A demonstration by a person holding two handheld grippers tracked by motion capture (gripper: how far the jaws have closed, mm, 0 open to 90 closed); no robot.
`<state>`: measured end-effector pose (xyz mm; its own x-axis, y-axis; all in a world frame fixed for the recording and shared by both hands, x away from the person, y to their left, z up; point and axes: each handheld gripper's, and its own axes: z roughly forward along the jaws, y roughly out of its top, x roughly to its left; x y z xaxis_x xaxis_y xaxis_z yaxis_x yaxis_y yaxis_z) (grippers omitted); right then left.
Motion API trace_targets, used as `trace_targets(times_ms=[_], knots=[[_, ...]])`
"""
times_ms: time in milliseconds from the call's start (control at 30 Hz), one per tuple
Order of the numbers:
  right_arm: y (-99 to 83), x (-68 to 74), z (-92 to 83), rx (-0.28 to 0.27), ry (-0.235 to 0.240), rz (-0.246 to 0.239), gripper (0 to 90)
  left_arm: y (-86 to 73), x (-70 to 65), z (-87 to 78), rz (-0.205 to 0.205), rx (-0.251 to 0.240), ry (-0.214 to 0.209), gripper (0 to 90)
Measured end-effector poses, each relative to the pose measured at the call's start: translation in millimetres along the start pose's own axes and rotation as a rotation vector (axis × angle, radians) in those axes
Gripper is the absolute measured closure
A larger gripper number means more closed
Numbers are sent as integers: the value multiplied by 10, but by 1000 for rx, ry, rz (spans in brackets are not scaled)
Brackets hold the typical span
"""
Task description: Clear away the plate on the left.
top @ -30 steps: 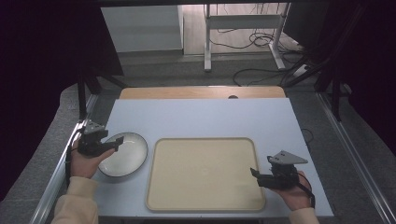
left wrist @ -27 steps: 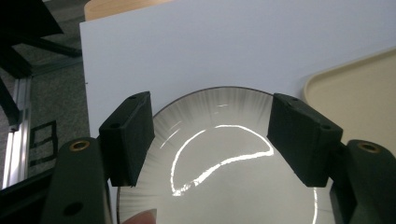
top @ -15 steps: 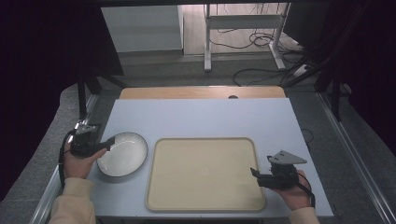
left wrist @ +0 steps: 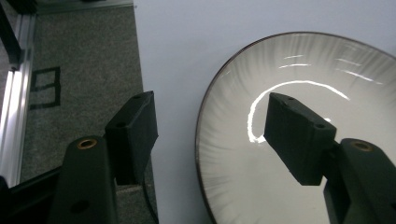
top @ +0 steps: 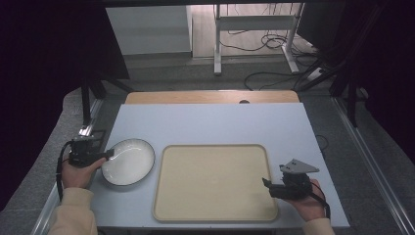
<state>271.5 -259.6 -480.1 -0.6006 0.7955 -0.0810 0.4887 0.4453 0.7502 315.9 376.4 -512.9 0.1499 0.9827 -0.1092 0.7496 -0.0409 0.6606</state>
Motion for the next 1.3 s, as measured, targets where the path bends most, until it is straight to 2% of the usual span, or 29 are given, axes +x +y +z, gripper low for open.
trace_targets(times_ms=[67, 200, 400, 500, 733, 867, 967, 1067, 1300], knots=[[0, -5, -3, 0, -5, 1, 228, -30, 36, 22, -32, 0, -14, 351], [-6, -26, 3, 12, -25, 11, 227, -47, 61, 22, -53, -3, -35, 375], [-7, -25, 6, 14, -21, 3, 224, -84, 84, 76, -69, 26, -59, 407], [-2, -24, 2, 9, -22, 4, 223, -90, 87, 102, -72, 42, -93, 439], [-6, -28, -2, 12, -25, 6, 222, -101, 75, 179, -80, 72, -126, 473], [12, -26, -33, -16, 4, 33, 219, -100, 59, 202, -77, 85, -141, 505], [14, -25, -36, -18, 11, 40, 218, -108, 63, 226, -87, 95, -169, 536], [27, -34, -49, -30, 25, 62, 218, -107, 59, 233, -86, 103, -166, 561], [15, -18, -24, -4, -8, 36, 218, -127, 108, 245, -134, 96, -197, 598]])
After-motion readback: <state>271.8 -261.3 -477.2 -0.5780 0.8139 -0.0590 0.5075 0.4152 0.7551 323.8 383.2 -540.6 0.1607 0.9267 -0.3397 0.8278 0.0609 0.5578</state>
